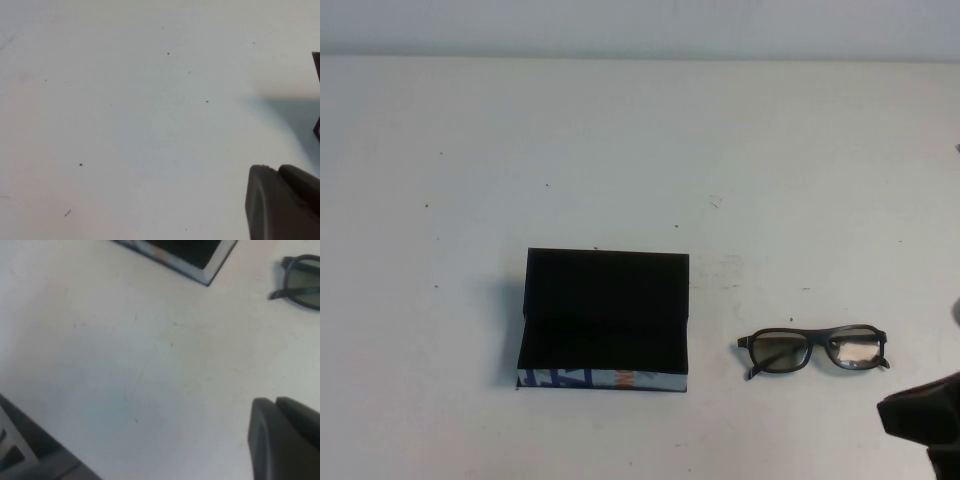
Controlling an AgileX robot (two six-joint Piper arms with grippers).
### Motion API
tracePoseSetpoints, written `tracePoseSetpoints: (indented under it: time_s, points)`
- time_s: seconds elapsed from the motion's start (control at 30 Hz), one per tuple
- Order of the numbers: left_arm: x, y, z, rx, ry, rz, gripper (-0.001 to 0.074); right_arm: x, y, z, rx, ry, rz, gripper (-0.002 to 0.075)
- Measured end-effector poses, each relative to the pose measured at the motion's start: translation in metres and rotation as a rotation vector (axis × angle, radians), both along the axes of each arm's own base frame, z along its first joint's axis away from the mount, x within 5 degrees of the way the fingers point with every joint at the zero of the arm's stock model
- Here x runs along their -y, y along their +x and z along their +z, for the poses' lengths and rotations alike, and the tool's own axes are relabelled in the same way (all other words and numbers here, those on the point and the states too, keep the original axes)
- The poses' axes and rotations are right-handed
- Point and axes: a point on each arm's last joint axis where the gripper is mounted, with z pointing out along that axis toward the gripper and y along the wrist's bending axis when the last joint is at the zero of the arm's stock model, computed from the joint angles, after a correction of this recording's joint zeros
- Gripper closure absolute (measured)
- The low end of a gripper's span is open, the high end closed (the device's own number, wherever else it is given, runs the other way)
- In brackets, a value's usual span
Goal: Return glasses to glasses case
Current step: Pick up the glasses from the table
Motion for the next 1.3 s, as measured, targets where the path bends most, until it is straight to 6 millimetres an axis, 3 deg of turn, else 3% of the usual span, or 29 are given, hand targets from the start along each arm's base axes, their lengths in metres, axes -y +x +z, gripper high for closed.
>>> tracePoseSetpoints:
  time_s: [0.2,0.47,0.67,0.9,1.3]
  points:
    - [0.000,0.000,0.000,0.000,0.000,0.000,0.0734,-0.033,0.022,0.006,0.020,-0.200,0.278,0.0739]
    - [0.000,0.000,0.000,0.000,0.000,0.000,0.0734,-0.054,0.073,-0.023,-0.064,-0.438,0.486,0.0713]
    - [0.000,0.000,0.000,0.000,0.000,0.000,0.0734,-0.059,0.097,-0.034,0.065,-0.591,0.764,0.0589]
    - [0.000,0.000,0.000,0.000,0.002,0.000,0.0734,-0.058,0.123,-0.044,0.152,-0.664,0.849,0.0392]
    - [0.000,0.000,0.000,0.000,0.002,0.000,0.0735,-0.060,0.142,-0.069,0.162,-0.694,0.949,0.0362]
